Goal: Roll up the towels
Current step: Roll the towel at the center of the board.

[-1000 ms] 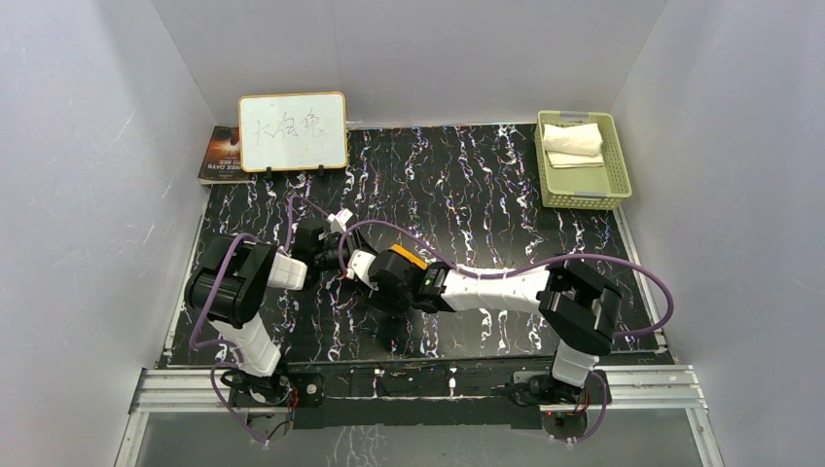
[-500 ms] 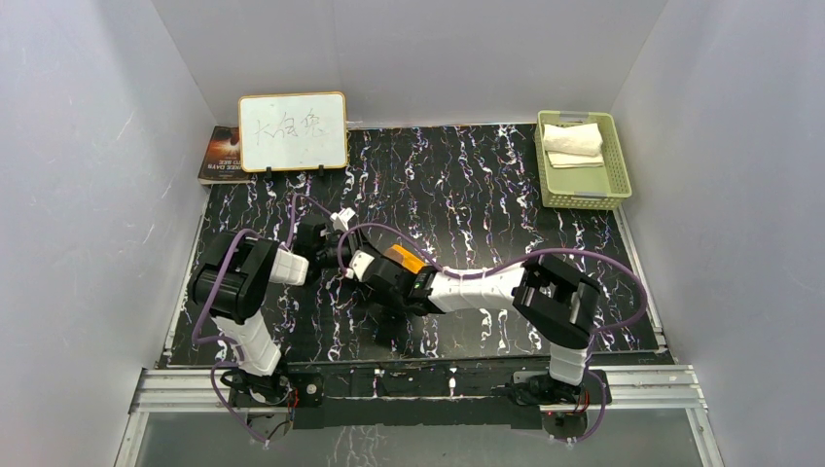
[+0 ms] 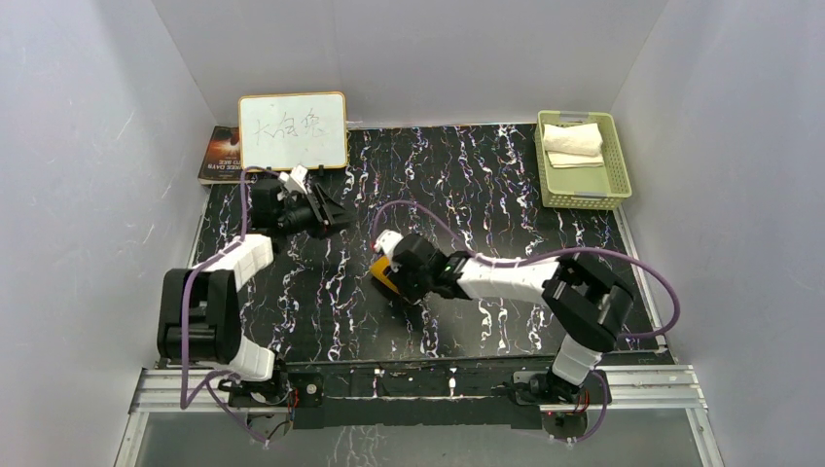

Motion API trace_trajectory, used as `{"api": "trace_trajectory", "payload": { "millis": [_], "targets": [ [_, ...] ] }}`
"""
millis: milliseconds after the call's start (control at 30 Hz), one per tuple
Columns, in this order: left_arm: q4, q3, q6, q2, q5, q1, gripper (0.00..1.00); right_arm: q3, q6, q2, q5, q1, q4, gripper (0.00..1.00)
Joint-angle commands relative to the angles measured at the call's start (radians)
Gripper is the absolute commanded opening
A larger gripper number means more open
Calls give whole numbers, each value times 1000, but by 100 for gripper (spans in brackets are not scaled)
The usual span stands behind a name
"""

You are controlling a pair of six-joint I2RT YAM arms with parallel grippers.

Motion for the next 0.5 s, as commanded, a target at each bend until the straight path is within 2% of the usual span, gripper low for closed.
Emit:
{"api": "trace_trajectory", "payload": {
  "millis": [0, 267, 467],
  "targets": [
    [-177, 70, 89, -107, -15, 7, 48, -59, 153, -65, -392, -108, 81, 15],
    [-119, 8, 42, -127, -19, -68, 47, -117, 387, -11, -830, -314, 296, 17],
    [-25, -11, -17, -88, -55, -176, 47, -194, 567, 25, -1001, -453, 482, 16]
  ]
}}
